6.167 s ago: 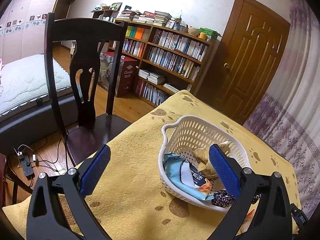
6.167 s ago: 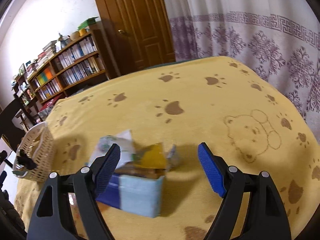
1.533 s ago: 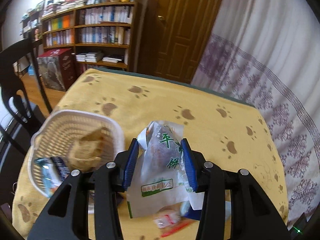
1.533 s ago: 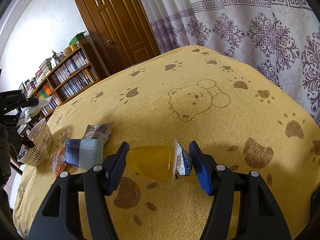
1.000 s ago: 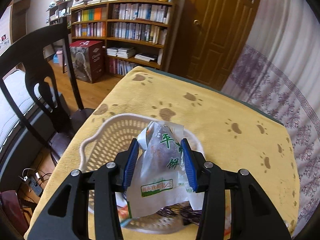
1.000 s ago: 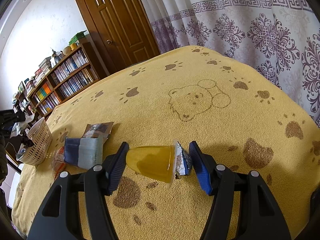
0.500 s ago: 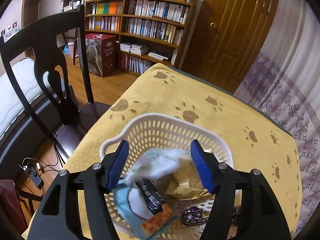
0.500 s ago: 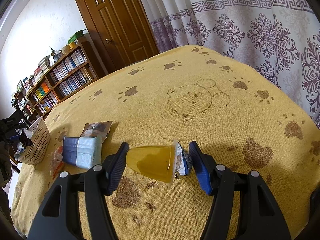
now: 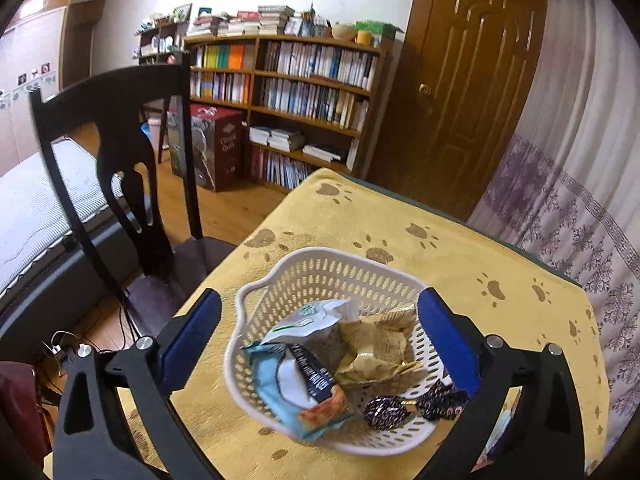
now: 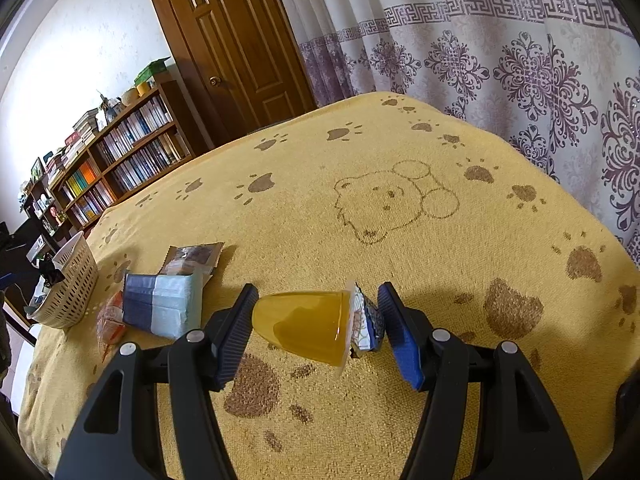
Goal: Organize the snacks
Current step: 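Carry the yellow jelly cup to the white basket and open right tool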
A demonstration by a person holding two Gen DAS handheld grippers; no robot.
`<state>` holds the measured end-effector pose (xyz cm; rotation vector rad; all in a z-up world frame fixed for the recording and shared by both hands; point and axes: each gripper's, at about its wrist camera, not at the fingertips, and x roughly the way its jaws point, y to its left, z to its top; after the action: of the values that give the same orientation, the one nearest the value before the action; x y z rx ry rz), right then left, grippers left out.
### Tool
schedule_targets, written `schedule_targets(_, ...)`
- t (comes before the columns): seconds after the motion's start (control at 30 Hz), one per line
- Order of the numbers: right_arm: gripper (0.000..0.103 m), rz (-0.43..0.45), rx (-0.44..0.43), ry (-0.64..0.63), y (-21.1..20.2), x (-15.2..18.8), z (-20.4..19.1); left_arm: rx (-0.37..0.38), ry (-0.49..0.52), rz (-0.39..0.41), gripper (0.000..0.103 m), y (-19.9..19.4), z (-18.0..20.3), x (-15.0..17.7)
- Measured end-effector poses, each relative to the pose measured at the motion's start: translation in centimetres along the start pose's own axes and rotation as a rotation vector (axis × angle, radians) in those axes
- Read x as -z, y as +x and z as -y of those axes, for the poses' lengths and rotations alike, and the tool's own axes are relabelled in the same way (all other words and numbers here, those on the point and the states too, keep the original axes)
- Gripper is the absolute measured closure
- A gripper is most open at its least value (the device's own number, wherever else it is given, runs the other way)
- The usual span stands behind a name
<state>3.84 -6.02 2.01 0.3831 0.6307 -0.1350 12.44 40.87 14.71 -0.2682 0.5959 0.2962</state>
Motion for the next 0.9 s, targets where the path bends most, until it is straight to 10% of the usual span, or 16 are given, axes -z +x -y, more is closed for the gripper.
schedule_targets(0.9, 0.041, 0.039, -0.261, -0.215, -2.5, -3.0, -16.7, -0.224, -0.007, 0.173, 0.003, -4.2, -5.9, 4.2)
